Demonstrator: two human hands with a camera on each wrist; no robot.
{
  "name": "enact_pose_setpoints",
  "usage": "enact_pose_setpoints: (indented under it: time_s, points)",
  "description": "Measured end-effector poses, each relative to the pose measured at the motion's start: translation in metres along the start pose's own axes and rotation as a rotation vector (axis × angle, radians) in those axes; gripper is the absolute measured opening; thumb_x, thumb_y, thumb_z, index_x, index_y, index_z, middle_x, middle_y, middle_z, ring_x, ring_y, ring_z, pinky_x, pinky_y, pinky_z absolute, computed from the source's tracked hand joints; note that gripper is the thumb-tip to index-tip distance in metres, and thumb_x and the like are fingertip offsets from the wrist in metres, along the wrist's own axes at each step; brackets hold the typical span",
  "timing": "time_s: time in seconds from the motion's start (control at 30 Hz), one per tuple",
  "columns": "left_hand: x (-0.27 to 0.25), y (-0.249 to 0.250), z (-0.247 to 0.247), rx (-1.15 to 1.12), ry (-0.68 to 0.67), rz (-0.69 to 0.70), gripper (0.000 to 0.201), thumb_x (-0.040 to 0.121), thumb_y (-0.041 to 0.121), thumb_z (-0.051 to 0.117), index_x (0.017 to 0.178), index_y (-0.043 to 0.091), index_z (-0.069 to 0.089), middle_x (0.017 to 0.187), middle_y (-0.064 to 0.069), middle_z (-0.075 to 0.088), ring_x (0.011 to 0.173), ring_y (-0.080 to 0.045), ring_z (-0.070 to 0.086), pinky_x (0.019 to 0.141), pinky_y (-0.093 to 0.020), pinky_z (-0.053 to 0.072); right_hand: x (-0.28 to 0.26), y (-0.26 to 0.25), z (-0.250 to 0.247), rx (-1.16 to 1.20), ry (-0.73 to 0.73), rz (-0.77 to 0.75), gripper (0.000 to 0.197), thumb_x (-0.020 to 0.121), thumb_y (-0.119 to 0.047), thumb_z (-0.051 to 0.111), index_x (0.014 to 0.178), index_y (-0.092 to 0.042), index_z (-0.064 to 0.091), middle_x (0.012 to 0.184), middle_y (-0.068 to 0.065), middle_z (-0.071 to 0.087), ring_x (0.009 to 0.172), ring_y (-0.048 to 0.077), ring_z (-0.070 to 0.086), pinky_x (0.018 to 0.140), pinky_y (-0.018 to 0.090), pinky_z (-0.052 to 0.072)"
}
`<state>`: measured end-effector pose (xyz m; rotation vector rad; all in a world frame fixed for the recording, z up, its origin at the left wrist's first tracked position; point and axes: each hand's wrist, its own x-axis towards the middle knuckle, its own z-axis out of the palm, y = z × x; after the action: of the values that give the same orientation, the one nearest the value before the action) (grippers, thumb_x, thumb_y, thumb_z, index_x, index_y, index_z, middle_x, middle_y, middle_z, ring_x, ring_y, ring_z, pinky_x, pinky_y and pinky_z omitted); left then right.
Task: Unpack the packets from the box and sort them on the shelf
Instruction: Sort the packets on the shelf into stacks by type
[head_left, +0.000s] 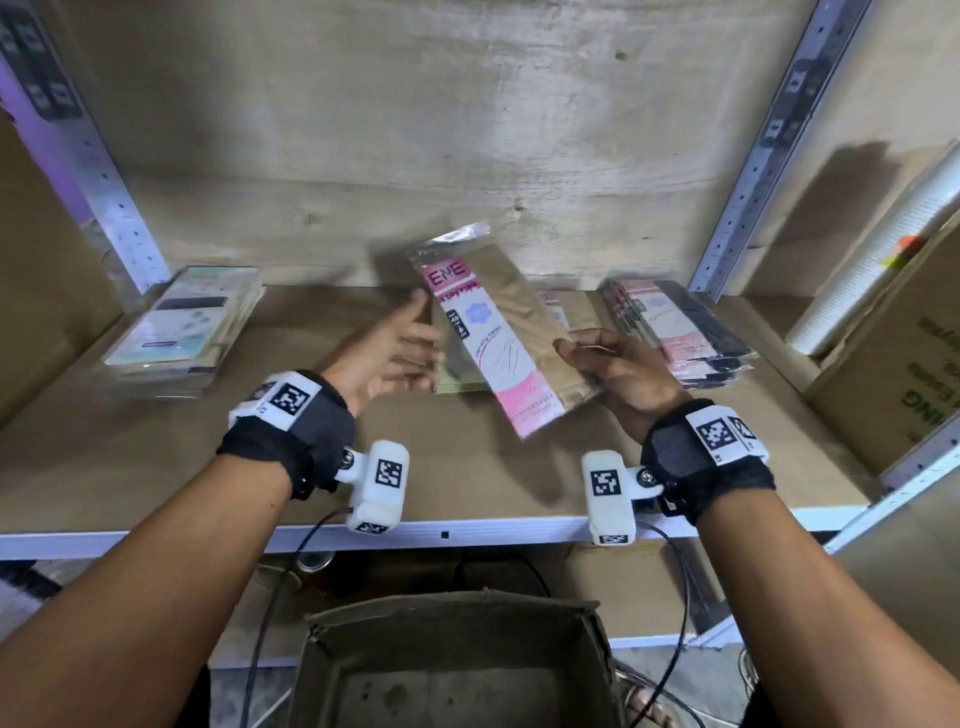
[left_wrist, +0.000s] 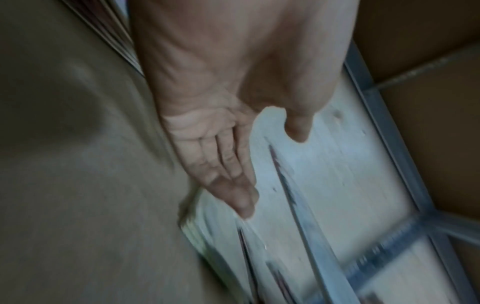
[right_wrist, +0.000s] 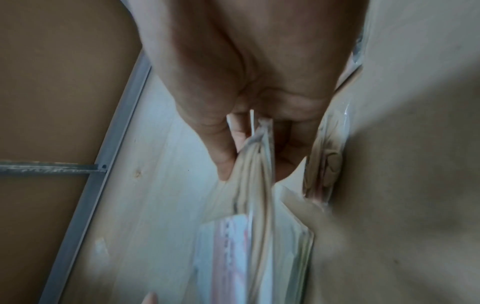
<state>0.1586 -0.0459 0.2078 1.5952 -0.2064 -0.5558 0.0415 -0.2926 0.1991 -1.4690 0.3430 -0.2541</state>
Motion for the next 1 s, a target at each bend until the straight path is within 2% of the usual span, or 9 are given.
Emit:
enact_pose_setpoints:
  time_s: [0.1, 0.17, 0.27, 0.33, 0.4, 0.47, 0.57, 0.77, 1.0]
  points:
    - [-0.003, -0.004, 0.038, 0.091, -0.176, 0.037, 0.05, 0.084, 0.049, 0.071, 0.112, 0.009, 0.067, 0.099, -0.014, 0.075, 0.084, -0.027, 0.074, 0.07, -0.029, 0.06, 0.009, 0.0, 0.001, 0.026, 0.107, 0.019, 0.007, 0.083, -0.009, 0.076, 0.082, -0.011, 0.07, 0.088, 0.016, 0.069, 0.084, 0.029, 0.062, 0.087, 0.048, 0.049]
    - [-0.001, -0.005, 0.058, 0.07, -0.226, 0.088, 0.036, 0.085, 0.029, 0.075, 0.114, 0.009, 0.067, 0.1, -0.012, 0.075, 0.081, -0.023, 0.074, 0.072, -0.028, 0.06, 0.016, 0.002, 0.0, 0.02, 0.167, 0.025, 0.009, 0.084, -0.012, 0.076, 0.079, -0.012, 0.068, 0.086, 0.014, 0.069, 0.085, 0.031, 0.064, 0.085, 0.049, 0.054]
    - [0.009, -0.003, 0.075, 0.017, -0.154, 0.143, 0.032, 0.084, 0.008, 0.075, 0.114, 0.004, 0.067, 0.102, -0.011, 0.075, 0.075, -0.014, 0.073, 0.07, -0.024, 0.06, 0.022, 0.0, -0.004, -0.054, 0.239, 0.046, 0.009, 0.083, -0.019, 0.077, 0.085, -0.013, 0.072, 0.099, 0.014, 0.073, 0.097, 0.036, 0.07, 0.087, 0.051, 0.057]
    - [0.016, -0.002, 0.084, -0.002, -0.104, 0.16, 0.032, 0.083, 0.002, 0.074, 0.114, -0.002, 0.067, 0.103, -0.013, 0.074, 0.073, -0.014, 0.073, 0.067, -0.022, 0.06, 0.026, -0.002, -0.011, -0.091, 0.232, 0.067, 0.011, 0.083, -0.018, 0.076, 0.092, -0.014, 0.073, 0.095, 0.009, 0.076, 0.09, 0.029, 0.072, 0.072, 0.039, 0.061]
    - [0.024, -0.001, 0.092, 0.003, -0.045, 0.173, 0.035, 0.082, 0.0, 0.074, 0.115, -0.006, 0.065, 0.107, -0.017, 0.073, 0.075, -0.016, 0.073, 0.067, -0.022, 0.06, 0.027, -0.005, -0.015, -0.128, 0.183, 0.078, 0.015, 0.083, -0.01, 0.073, 0.097, -0.015, 0.073, 0.09, 0.006, 0.077, 0.085, 0.026, 0.073, 0.07, 0.036, 0.062]
    - [0.032, -0.001, 0.099, 0.013, 0.018, 0.186, 0.038, 0.081, -0.001, 0.074, 0.117, -0.008, 0.064, 0.109, -0.02, 0.071, 0.076, -0.018, 0.072, 0.065, -0.021, 0.06, 0.029, -0.009, -0.019, -0.237, 0.182, 0.062, 0.027, 0.081, -0.008, 0.071, 0.107, -0.013, 0.071, 0.104, 0.012, 0.075, 0.096, 0.031, 0.072, 0.087, 0.046, 0.059]
    - [0.047, 0.002, 0.111, 0.03, 0.083, 0.202, 0.04, 0.079, -0.002, 0.077, 0.116, -0.008, 0.063, 0.106, -0.021, 0.071, 0.072, -0.019, 0.071, 0.061, -0.021, 0.059, 0.029, -0.018, -0.024, -0.441, 0.277, 0.024, 0.057, 0.08, -0.015, 0.076, 0.134, -0.007, 0.058, 0.116, 0.013, 0.07, 0.105, 0.03, 0.068, 0.097, 0.046, 0.053]
    - [0.071, 0.001, 0.13, 0.129, 0.129, 0.187, 0.045, 0.076, 0.0, 0.08, 0.116, -0.009, 0.062, 0.106, -0.019, 0.071, 0.078, -0.024, 0.073, 0.069, -0.03, 0.062, 0.032, -0.02, -0.035, -0.693, 0.469, -0.022, 0.036, 0.078, -0.021, 0.08, 0.112, -0.014, 0.071, 0.113, 0.006, 0.071, 0.108, 0.022, 0.063, 0.087, 0.021, 0.047]
    - [0.083, -0.008, 0.134, 0.211, 0.121, 0.104, 0.036, 0.071, 0.001, 0.084, 0.102, -0.003, 0.067, 0.102, -0.02, 0.073, 0.076, -0.025, 0.075, 0.08, -0.04, 0.061, 0.033, -0.015, -0.037, -0.752, 0.426, 0.09, 0.037, 0.08, -0.015, 0.076, 0.116, -0.009, 0.069, 0.126, 0.014, 0.062, 0.12, 0.028, 0.055, 0.104, 0.034, 0.048]
